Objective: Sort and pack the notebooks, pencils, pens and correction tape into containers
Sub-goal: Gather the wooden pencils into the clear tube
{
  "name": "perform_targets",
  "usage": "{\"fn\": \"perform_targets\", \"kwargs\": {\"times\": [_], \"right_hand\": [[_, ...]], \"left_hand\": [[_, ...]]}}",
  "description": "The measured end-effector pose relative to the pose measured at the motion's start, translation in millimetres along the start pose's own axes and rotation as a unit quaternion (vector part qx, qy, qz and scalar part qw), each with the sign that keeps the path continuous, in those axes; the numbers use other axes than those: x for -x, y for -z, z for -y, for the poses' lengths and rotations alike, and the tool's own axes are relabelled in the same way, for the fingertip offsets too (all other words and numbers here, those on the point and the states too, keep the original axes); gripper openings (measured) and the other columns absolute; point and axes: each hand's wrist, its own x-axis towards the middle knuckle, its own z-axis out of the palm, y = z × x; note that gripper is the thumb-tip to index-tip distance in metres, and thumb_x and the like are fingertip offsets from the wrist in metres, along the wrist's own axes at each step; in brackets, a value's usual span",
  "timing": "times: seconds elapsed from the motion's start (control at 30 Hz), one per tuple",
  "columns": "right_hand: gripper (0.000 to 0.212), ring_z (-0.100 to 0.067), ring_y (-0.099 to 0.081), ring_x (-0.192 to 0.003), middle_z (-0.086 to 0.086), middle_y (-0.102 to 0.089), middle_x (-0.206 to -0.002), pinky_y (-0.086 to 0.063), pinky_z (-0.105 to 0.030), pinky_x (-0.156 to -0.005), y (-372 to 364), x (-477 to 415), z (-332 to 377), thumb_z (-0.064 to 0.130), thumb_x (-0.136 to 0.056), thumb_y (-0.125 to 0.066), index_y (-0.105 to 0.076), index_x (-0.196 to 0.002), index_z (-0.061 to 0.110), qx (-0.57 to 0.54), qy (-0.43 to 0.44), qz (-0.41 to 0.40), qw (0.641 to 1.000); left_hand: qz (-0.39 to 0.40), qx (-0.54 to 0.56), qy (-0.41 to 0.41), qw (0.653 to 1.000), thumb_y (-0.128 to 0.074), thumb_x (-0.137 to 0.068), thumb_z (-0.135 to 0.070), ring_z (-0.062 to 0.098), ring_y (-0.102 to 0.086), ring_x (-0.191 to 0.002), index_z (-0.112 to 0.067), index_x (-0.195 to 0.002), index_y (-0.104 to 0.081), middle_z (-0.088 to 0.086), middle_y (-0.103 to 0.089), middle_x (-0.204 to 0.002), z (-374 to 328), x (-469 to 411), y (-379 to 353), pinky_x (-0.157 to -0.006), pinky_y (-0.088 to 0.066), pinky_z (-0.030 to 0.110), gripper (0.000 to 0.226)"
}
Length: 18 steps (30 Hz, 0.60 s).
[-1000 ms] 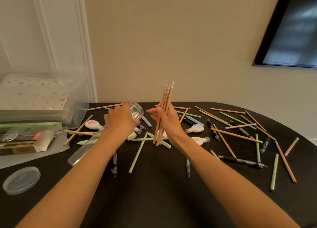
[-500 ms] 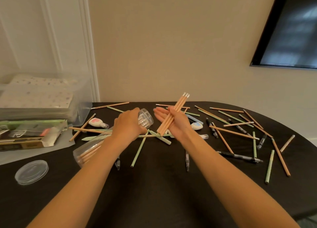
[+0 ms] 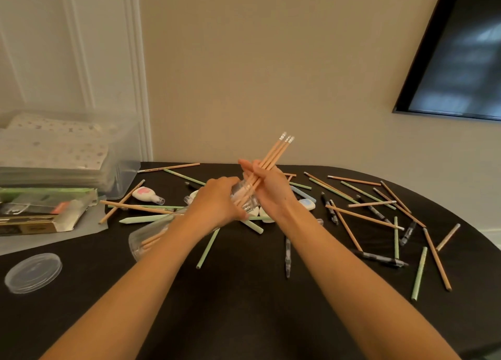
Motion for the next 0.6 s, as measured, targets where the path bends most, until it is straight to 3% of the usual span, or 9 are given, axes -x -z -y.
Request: {"fn": "perform_targets", "kwargs": {"times": [0.1, 0.23, 0.3, 0.4, 0.47, 0.6], "right_hand": [[0.009, -0.022, -0.054, -0.111, -0.022, -0.056, -0.124, -0.038, -0.037, -0.106, 7, -1, 6, 0.004, -0.093, -0.049, -0.058, -0.092, 0.006, 0.115, -0.002, 0.009, 0.993], [0.027, -0.026, -0.059, -0.111, -0.020, -0.057, -0.126, -0.045, -0.040, -0.100, 16, 1, 11, 0.007, -0.094, -0.048, -0.041, -0.120, 0.008, 0.097, -0.002, -0.010, 0.995], [0.033, -0.023, -0.057, -0.115, -0.015, -0.057, -0.128, -0.044, -0.038, -0.101, 19, 4, 11, 0.013, -0.096, -0.047, -0.043, -0.128, 0.008, 0.154, -0.012, -0.021, 0.988], [0.032, -0.019, -0.053, -0.118, -0.009, -0.060, -0.122, -0.039, -0.036, -0.105, 26, 7, 9, 0.030, -0.099, -0.041, -0.060, -0.111, 0.007, 0.294, -0.056, -0.012, 0.954], [0.038, -0.018, -0.054, -0.115, -0.008, -0.062, -0.116, -0.039, -0.035, -0.102, 37, 8, 12, 0.035, -0.100, -0.037, -0.065, -0.097, 0.011, 0.317, -0.064, 0.001, 0.946], [0.032, -0.015, -0.058, -0.103, -0.008, -0.064, -0.118, -0.045, -0.027, -0.089, 73, 4, 32, 0.027, -0.099, -0.042, -0.063, -0.113, 0.008, 0.333, -0.041, -0.070, 0.939]], "left_hand": [[-0.031, -0.007, 0.024, 0.999, -0.075, -0.075, -0.030, 0.016, -0.054, -0.095, -0.018, -0.126, -0.048, 0.001, -0.057, -0.119, 3, -5, -2, -0.076, -0.041, 0.028, 0.058], [-0.054, -0.037, 0.042, 0.997, -0.072, -0.077, -0.034, 0.020, -0.056, -0.099, -0.017, -0.125, -0.048, 0.004, -0.059, -0.117, 3, -13, -7, -0.074, -0.038, 0.028, 0.057], [-0.060, -0.049, 0.043, 0.996, -0.073, -0.076, -0.034, 0.022, -0.057, -0.103, -0.017, -0.123, -0.049, 0.004, -0.060, -0.116, -1, -19, -14, -0.076, -0.039, 0.029, 0.056], [-0.061, -0.059, 0.048, 0.995, -0.073, -0.075, -0.034, 0.022, -0.058, -0.101, -0.017, -0.120, -0.051, 0.005, -0.062, -0.113, -8, -27, -25, -0.076, -0.040, 0.030, 0.053], [-0.056, -0.073, 0.049, 0.995, -0.072, -0.076, -0.034, 0.023, -0.057, -0.102, -0.016, -0.120, -0.050, 0.006, -0.061, -0.113, -13, -31, -29, -0.076, -0.039, 0.031, 0.053], [-0.044, -0.090, 0.044, 0.994, -0.072, -0.076, -0.036, 0.025, -0.056, -0.104, -0.015, -0.120, -0.049, 0.007, -0.060, -0.116, -25, -40, -39, -0.083, -0.044, 0.036, 0.054]]}}
